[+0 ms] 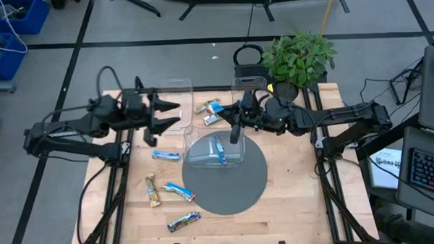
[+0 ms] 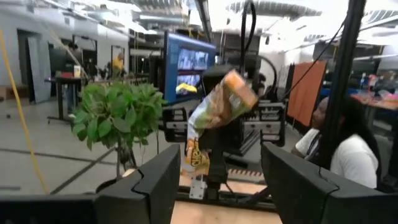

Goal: Pick and place Granola Bars by type
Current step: Put the yellow granola bar into the top left transparent bin

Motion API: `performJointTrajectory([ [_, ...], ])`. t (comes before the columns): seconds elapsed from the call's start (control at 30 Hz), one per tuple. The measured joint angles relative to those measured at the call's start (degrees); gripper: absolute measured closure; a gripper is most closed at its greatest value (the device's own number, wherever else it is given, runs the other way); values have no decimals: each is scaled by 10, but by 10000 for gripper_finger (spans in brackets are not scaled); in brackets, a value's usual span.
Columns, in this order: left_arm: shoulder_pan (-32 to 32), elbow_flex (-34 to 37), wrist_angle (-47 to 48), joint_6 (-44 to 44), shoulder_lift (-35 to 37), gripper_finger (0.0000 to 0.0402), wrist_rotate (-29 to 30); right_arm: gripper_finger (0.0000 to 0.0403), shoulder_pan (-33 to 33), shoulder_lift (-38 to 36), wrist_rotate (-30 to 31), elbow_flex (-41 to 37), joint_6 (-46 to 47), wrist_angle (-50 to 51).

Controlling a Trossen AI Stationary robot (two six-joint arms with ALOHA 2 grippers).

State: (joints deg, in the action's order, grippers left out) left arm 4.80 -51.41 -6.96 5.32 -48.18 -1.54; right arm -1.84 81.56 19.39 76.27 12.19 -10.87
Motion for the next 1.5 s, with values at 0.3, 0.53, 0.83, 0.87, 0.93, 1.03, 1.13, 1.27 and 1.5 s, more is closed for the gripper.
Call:
performJointTrajectory([
  [0.3, 0, -25, -55, 7, -79, 144, 0, 402, 4, 0, -3, 0, -11, -5],
  [0.53, -7, -26, -84, 12, -117, 97, -9, 402, 7, 0, -17, 0, -10, -2],
  [0.83, -19, -26, -159, 1, -152, 106, 16, 402, 7, 0, -20, 0, -9, 16],
  [0.87, -19, -26, -166, -2, -155, 107, 16, 402, 7, 0, -21, 0, -9, 18],
  [0.93, -19, -26, -173, -3, -160, 106, 16, 402, 7, 0, -29, 0, -9, 19],
  [1.03, -19, -26, -193, -3, -169, 106, 20, 402, 7, 0, -31, 0, -9, 23],
  [1.13, -21, -26, -207, -3, -175, 105, 21, 402, 7, 0, -31, 0, -9, 22],
  [1.27, -23, -26, -228, -4, -184, 105, 21, 402, 8, 2, -31, 0, -9, 25],
  [1.5, -26, -39, -230, 2, -207, 105, 4, 403, 8, 25, -36, 0, 6, 26],
])
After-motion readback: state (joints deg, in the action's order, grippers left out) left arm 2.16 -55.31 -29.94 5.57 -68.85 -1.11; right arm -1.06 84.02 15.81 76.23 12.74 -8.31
